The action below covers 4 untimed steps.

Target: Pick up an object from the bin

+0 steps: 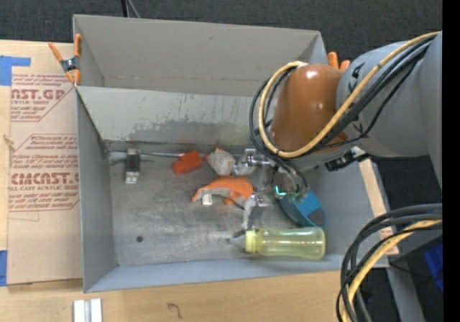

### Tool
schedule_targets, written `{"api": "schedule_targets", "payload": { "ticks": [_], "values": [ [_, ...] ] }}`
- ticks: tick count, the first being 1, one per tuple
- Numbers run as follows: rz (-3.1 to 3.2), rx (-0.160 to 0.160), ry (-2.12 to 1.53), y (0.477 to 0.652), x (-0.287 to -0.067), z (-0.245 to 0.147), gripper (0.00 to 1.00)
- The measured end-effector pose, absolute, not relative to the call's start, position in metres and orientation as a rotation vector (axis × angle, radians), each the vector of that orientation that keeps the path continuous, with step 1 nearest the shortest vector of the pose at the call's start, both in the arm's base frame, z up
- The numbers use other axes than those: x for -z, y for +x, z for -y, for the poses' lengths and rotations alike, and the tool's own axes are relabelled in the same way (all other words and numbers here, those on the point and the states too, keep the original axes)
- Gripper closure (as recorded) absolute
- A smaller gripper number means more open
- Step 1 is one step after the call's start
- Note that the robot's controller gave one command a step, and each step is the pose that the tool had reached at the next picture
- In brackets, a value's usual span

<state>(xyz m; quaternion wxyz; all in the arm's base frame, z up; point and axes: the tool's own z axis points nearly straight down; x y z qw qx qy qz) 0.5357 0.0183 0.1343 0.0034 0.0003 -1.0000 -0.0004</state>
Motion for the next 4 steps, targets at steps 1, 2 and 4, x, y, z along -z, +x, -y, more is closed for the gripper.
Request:
{"api": "schedule_targets", "payload": {
  "ticks": [1,2,4],
  "values": [
    [3.142,0.001,0.001,0.538,-0.138,-0.018,0.00],
    [3.185,-0.009,-0.217,0.593,-0.099,-0.025,1.00],
    [3.189,-0.001,-0.216,0.587,-0.101,-0.026,1.00]
  ]
}}
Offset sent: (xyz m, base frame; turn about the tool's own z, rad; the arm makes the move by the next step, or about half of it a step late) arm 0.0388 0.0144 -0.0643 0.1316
